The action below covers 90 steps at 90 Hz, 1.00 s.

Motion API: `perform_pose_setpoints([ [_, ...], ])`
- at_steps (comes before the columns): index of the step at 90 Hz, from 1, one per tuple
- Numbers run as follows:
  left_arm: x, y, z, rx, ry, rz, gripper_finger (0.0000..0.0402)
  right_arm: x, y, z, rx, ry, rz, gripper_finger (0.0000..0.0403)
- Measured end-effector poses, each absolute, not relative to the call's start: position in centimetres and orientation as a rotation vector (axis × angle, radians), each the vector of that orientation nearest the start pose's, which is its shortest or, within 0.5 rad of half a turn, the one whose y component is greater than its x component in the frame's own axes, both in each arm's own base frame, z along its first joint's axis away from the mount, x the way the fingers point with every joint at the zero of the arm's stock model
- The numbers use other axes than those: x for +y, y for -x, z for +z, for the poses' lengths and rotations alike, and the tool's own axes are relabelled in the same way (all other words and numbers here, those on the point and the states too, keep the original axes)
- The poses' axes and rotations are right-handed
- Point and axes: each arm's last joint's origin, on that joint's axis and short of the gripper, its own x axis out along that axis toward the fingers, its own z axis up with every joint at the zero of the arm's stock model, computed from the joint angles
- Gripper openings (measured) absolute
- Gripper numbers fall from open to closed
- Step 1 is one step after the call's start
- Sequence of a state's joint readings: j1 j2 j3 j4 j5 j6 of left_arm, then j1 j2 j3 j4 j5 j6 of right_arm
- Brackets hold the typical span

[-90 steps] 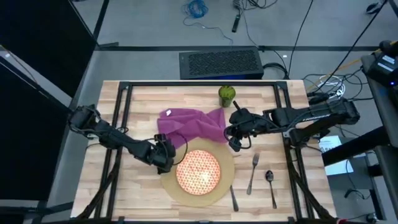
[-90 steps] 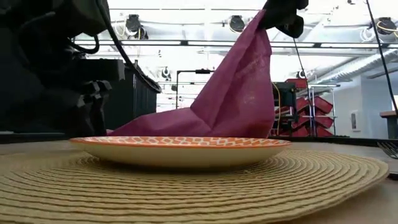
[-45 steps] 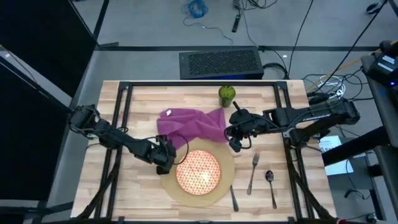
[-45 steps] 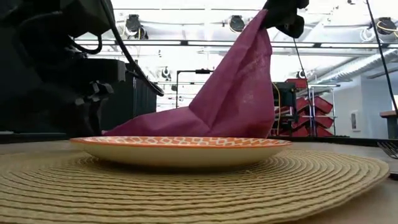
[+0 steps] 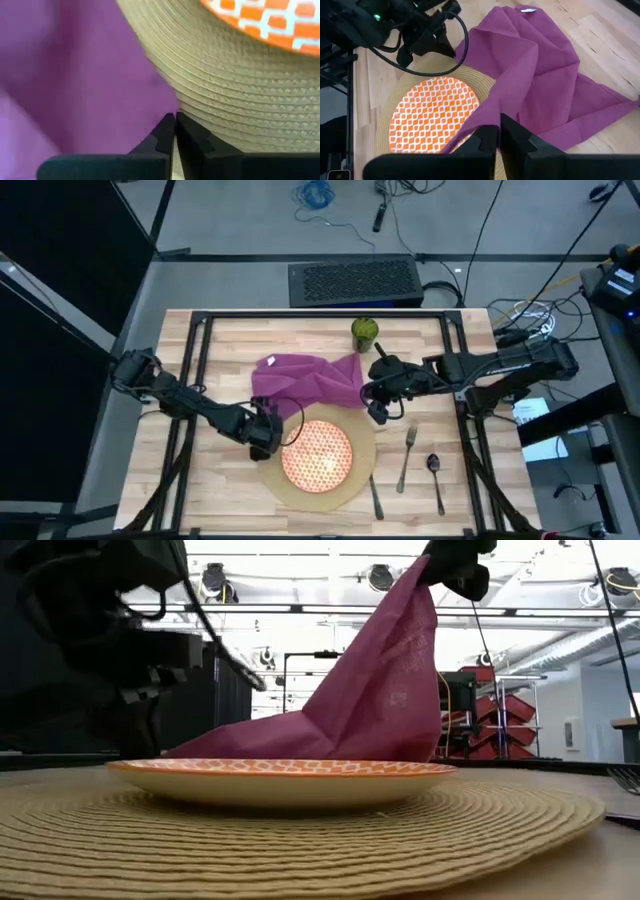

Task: Set table place
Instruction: Fold the purple table napkin

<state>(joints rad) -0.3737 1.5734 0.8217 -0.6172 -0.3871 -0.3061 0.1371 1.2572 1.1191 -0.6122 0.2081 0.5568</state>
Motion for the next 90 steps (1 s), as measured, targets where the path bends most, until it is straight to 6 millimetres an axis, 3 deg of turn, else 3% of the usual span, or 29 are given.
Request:
perform_pose_setpoints([
  [19, -8.7, -25.3, 18.3, 1.198, -0.266, 0.219, 0.0000, 2.9, -25.7, 31.4, 0.710, -0.399, -0.274, 0.0000],
  [33, -9.3, -23.7, 19.8, 1.189, -0.215, 0.223, 0.0000, 2.9, -25.2, 30.9, 0.777, -0.413, -0.302, 0.0000],
  [59, -9.9, -19.8, 24.8, 1.037, -0.040, 0.244, 0.0000, 3.1, -25.1, 30.8, 0.804, -0.453, -0.268, 0.0000],
  [90, -11.3, -17.4, 28.9, 0.977, -0.071, 0.239, 0.0000, 5.5, -25.0, 31.2, 0.793, -0.542, -0.164, 0.0000],
])
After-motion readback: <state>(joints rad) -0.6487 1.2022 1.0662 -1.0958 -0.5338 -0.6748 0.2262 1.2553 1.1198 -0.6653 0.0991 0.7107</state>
